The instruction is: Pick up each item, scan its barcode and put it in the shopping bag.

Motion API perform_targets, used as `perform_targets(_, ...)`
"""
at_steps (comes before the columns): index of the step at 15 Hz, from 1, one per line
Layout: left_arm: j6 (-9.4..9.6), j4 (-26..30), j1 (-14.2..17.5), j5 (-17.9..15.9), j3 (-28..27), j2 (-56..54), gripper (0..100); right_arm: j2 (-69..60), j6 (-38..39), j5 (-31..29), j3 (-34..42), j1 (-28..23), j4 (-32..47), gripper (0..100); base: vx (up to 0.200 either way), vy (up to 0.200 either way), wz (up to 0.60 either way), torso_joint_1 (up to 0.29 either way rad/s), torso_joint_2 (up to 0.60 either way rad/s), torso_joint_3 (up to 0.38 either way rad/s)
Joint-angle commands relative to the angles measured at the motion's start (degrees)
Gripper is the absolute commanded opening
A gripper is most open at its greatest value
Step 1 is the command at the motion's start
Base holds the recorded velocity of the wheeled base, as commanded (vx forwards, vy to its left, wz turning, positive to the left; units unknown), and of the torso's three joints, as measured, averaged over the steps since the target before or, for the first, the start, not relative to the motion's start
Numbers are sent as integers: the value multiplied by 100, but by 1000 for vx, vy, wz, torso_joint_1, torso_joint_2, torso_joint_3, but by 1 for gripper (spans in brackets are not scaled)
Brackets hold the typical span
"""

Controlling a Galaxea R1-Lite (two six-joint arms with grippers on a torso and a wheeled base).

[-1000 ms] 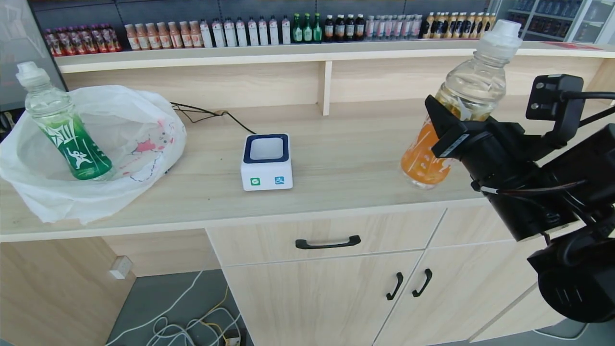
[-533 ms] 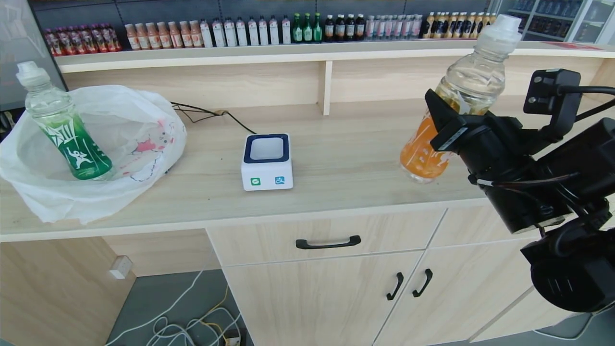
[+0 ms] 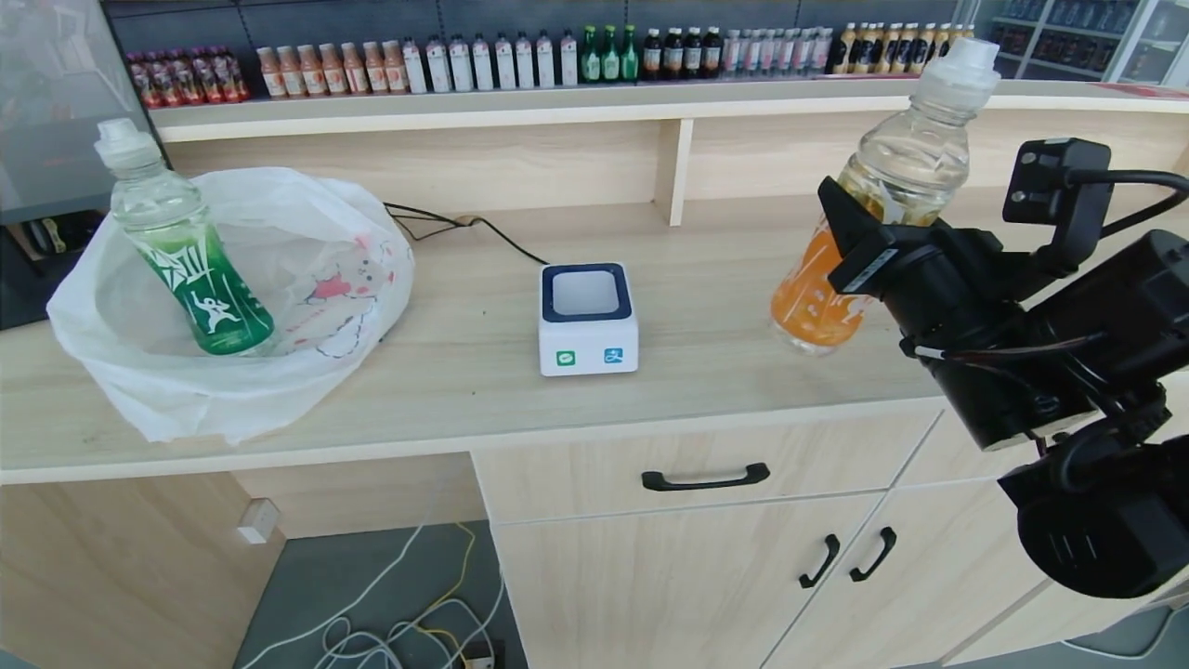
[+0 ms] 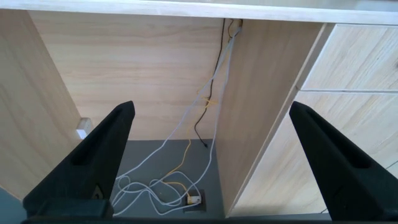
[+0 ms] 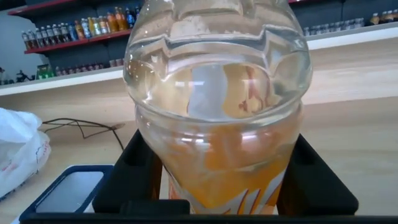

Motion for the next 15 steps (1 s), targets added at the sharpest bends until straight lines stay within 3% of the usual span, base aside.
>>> perform_targets(1,-2,0,10,1,0,-2,100,55,17,-2,-157,1,-17,0,0,200,0,7,-2,2)
perform_targets(11,6,0,1,1,0,-2,100,55,105,-28,-183,-8,-17,0,0,200,0,3,2,2)
perform_targets(15,50,0,1,1,0,-2,100,29,87,-19,-201,18,-17,0,0,0,0,0,0,0)
